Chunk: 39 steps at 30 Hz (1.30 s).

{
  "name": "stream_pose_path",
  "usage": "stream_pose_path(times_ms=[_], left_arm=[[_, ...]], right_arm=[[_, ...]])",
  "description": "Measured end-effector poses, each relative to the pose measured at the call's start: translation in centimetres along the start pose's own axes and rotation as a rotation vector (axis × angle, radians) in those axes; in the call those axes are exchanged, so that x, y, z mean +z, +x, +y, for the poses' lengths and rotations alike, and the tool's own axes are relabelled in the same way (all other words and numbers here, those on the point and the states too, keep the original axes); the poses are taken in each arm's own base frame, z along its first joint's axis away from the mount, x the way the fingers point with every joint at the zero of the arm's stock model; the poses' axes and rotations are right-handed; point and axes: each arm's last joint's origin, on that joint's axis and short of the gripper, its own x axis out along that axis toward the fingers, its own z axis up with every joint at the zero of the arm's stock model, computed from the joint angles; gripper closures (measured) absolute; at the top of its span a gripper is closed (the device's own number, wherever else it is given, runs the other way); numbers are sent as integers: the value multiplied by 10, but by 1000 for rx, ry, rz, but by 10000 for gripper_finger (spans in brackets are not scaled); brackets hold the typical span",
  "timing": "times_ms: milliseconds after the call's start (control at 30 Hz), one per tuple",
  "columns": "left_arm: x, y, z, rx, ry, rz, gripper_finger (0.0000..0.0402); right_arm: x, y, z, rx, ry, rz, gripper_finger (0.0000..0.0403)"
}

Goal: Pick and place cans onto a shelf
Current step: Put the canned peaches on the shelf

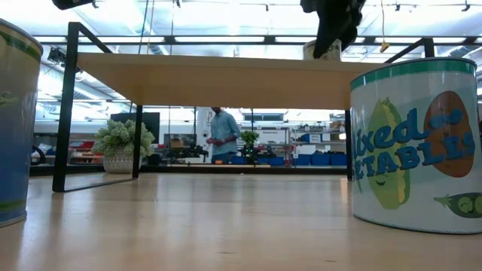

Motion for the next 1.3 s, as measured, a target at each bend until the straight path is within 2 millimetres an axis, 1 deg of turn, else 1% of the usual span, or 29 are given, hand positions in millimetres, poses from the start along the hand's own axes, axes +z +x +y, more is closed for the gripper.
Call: stream_pose_path(times_ms=[267,400,733,1033,1300], left_arm=[[0,0,0,0,7,0,157],[0,0,0,0,7,0,157],[0,0,0,-2,7,-2,157],[4,0,-4,-44,89,-46,157],[5,0,-5,-54,91,-57,157]], right_arm=[[-2,2,1,38,-4,38,7],[-2,1,1,38,-1,36,8],[-6,-10,-2,54,17,20,4],[-9,-21,-4,74,39,-11,3],[-9,-21,-3,94,47,-10,3]])
